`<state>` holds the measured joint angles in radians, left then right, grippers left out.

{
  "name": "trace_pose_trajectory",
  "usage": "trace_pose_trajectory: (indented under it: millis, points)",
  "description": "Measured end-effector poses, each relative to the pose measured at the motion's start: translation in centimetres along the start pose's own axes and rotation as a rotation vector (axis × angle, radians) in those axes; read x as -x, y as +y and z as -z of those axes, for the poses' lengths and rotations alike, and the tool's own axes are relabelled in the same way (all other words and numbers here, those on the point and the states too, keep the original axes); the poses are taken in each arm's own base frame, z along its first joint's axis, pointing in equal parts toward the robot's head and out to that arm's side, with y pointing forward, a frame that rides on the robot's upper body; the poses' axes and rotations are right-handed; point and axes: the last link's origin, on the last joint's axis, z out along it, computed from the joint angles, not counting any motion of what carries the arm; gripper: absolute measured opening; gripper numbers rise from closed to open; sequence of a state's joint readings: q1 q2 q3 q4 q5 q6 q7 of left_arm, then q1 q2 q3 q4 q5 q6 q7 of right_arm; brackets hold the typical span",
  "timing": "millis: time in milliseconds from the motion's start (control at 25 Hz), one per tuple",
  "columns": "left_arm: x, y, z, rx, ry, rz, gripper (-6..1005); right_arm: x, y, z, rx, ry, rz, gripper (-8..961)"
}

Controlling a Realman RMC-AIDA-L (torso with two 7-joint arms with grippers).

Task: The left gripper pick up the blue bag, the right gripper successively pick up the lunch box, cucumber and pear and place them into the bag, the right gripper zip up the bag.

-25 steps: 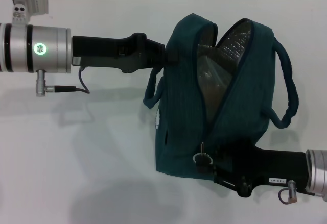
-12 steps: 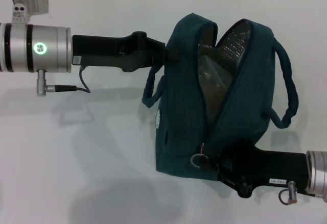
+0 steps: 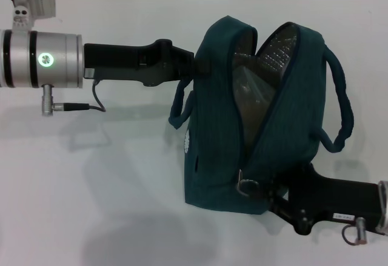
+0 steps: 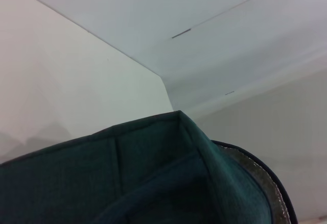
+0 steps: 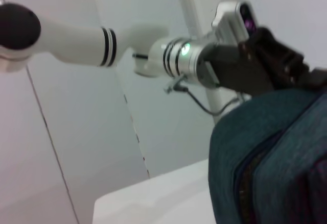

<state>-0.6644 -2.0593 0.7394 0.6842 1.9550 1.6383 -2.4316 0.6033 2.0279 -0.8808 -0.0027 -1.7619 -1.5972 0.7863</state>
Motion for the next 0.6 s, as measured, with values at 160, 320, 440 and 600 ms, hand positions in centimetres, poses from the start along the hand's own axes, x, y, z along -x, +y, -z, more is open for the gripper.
trace_pose_trajectory:
  millis: [160,320,440,600]
  points:
    - [0.13,-0.14,0.16,-0.002,0.003,-0.013,54,0.14,0.30,0.78,-0.007,-0.034,0.002,9]
    - [0.22,-0.13,0.03,0.001,0.002,-0.043,54,0.21,0.36,1.01,-0.015,-0.049,0.002,9]
    - [0.43,-0.08,-0.32,0.008,-0.001,-0.067,54,0.26,0.35,1.00,-0.015,-0.052,0.002,9]
    - [0.63,-0.13,-0.42,0.013,0.002,-0.095,54,0.41,0.32,1.02,-0.018,-0.063,0.002,9]
